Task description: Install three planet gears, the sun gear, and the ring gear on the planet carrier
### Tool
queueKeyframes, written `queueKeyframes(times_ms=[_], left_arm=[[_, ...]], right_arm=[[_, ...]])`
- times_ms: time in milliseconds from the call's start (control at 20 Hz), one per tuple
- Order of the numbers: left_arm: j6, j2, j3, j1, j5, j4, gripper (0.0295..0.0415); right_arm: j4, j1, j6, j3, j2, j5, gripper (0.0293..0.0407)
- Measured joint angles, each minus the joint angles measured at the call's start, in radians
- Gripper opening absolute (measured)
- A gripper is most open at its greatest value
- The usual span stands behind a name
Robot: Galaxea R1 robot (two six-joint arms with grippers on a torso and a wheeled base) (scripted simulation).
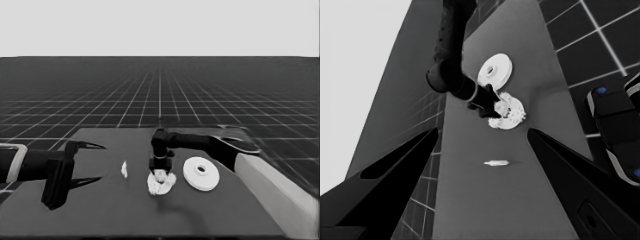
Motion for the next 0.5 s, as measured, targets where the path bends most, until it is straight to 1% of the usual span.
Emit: queueKeyframes(times_ms=[500], left_arm=[[0.0, 0.0, 0.0, 0.0, 0.0, 0.0, 0.0385]], right_arm=[[-0.013, -0.019, 0.021, -0.013, 0.004, 0.006, 0.0309]])
